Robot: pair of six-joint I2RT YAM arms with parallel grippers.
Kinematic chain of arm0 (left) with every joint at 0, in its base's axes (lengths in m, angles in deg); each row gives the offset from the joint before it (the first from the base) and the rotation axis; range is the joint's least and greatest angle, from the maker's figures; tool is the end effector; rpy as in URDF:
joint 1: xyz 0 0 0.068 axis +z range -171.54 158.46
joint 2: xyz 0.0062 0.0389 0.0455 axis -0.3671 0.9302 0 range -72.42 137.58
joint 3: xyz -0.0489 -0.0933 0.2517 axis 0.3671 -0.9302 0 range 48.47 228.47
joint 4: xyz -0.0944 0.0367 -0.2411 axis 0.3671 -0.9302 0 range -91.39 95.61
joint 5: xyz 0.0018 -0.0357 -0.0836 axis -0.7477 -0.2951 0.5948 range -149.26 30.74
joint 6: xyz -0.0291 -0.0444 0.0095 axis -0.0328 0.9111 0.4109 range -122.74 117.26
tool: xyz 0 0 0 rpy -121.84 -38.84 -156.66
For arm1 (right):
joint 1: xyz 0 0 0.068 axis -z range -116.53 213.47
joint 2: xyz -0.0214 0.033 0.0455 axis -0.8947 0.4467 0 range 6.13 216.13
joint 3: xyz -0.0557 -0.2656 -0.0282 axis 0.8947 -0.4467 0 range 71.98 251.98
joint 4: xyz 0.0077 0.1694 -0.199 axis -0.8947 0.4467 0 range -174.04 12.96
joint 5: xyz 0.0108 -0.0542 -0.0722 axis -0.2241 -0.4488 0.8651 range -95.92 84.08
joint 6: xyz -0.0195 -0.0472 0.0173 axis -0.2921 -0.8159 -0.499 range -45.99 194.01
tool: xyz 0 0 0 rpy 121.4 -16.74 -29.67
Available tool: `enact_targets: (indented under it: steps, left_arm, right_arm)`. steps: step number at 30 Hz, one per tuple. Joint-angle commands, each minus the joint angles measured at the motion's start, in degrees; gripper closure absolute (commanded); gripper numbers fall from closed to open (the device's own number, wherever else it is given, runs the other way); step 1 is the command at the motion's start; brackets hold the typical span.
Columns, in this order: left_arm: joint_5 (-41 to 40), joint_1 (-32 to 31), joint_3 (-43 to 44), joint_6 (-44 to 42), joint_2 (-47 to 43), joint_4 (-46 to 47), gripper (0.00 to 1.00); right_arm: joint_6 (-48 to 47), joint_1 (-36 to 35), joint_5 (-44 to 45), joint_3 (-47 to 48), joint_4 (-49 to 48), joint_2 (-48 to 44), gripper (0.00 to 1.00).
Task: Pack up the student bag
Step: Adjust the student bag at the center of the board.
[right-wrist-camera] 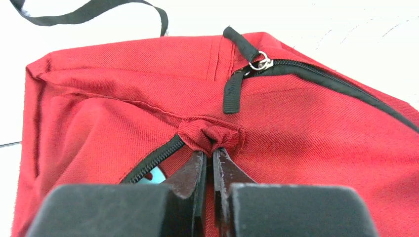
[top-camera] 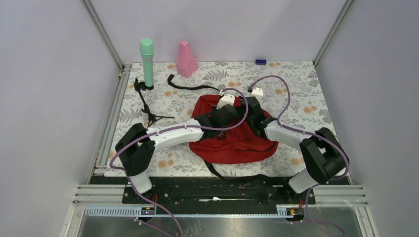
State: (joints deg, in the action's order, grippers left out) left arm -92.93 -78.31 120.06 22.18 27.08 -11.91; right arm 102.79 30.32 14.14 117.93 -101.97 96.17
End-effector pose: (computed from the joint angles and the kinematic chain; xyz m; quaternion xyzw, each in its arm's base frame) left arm 0.2253 -0.3079 0.2384 0.1374 0.8818 -0.0347 0.4498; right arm 0.2866 0.1726 0.2028 0.0601 0.8387 0.1412 0.5225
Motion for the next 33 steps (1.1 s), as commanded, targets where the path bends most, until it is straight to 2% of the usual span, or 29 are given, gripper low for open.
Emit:
enact_targets:
  steps: [1, 5, 8, 13, 17, 22, 25, 33]
  left_arm:
    - [1.0, 0.5, -0.6, 2.6, 0.7, -0.3, 0.94]
    - [-0.2, 1.0, 0.0, 2.2, 1.9, -1.3, 0.94]
    - [-0.9, 1.2, -0.8, 2.0, 1.7, -1.3, 0.94]
    - [0.8, 1.2, -1.9, 0.5, 2.0, -0.2, 0.89]
    - [6.9, 1.1, -3.0, -0.8, 1.0, 1.7, 0.73]
    - [13.8, 0.6, -6.5, -2.0, -4.7, 6.8, 0.49]
    - [15.2, 0.6, -7.0, -1.8, -7.5, 6.5, 0.36]
    - [16.6, 0.6, -10.3, -1.4, -17.4, 5.7, 0.26]
  right_arm:
    - [-3.0, 0.5, 1.2, 2.0, 3.9, -8.2, 0.99]
    - [-7.3, 1.3, -5.5, 6.1, 15.6, -12.3, 1.00]
    - [-9.0, 5.0, -13.0, 6.4, 22.0, -14.4, 1.00]
    - [-4.9, 18.6, -43.5, 2.5, 16.6, -14.3, 1.00]
    - [-5.7, 21.7, -54.9, 2.8, 14.4, -12.3, 1.00]
    - [-6.1, 22.4, -59.3, 3.6, 14.3, -11.8, 0.99]
    - [-6.2, 22.7, -59.2, 3.2, 14.4, -12.9, 0.98]
    - [-5.7, 23.4, -57.8, 2.6, 14.9, -13.7, 0.96]
